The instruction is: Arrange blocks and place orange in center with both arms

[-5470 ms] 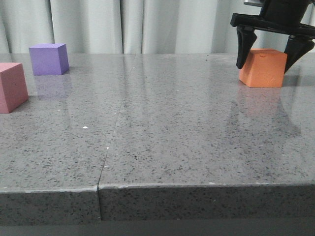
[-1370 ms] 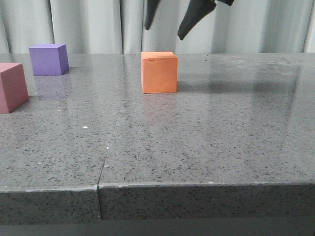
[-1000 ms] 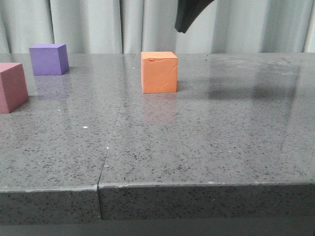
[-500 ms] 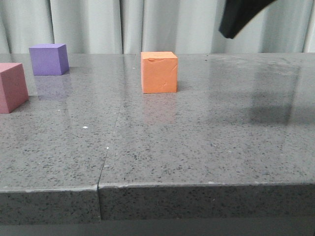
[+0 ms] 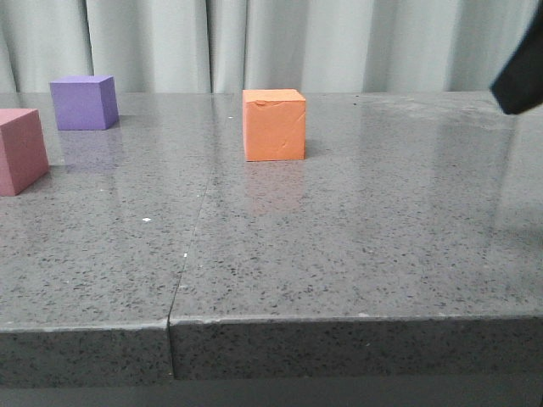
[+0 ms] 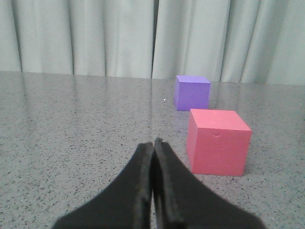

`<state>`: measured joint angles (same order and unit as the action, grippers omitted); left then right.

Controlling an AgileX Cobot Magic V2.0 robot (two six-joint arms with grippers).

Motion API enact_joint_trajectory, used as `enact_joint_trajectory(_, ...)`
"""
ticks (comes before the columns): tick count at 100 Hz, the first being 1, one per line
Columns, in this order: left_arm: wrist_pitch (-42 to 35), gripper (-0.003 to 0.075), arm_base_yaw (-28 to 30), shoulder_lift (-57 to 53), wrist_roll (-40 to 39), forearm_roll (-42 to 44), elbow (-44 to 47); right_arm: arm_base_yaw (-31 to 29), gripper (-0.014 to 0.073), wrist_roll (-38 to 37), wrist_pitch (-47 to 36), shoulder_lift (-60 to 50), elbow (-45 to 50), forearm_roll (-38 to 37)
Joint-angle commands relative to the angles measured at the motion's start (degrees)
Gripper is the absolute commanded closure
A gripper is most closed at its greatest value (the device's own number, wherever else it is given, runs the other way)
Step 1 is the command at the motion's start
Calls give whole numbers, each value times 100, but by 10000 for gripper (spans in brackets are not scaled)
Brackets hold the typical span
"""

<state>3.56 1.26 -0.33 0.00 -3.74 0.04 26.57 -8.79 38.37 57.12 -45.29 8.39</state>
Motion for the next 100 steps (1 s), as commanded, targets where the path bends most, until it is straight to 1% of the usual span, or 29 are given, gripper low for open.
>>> enact_joint_trajectory(1, -480, 741, 12, -171, -37, -55, 232, 0, 662, 50, -603, -442, 195, -39)
enact_joint_trajectory(9, -480, 741, 12, -171, -37, -55, 232, 0, 662, 50, -808, -797, 507, -66)
enact_joint_trajectory(24, -480, 741, 12, -171, -37, -55, 232, 0, 662, 50, -1104, -1398, 1110, -355)
enact_joint_trajectory(42, -629, 741, 22, -171, -37, -545, 223, 0, 662, 50, -1129, -2125, 1577, -573)
enact_joint_trajectory(61, -613, 741, 22, -171, -37, -551, 12, 0, 662, 50, -1131, -2742, 1836, -617)
enact_joint_trajectory(83, 102, 741, 22, 81, -37, -551, -777, 0, 662, 50, -991, -2923, 1836, -600)
enact_joint_trajectory(100, 805, 741, 22, 766, 0, -551, -1500, 0, 662, 50, -988, -2923, 1836, -600)
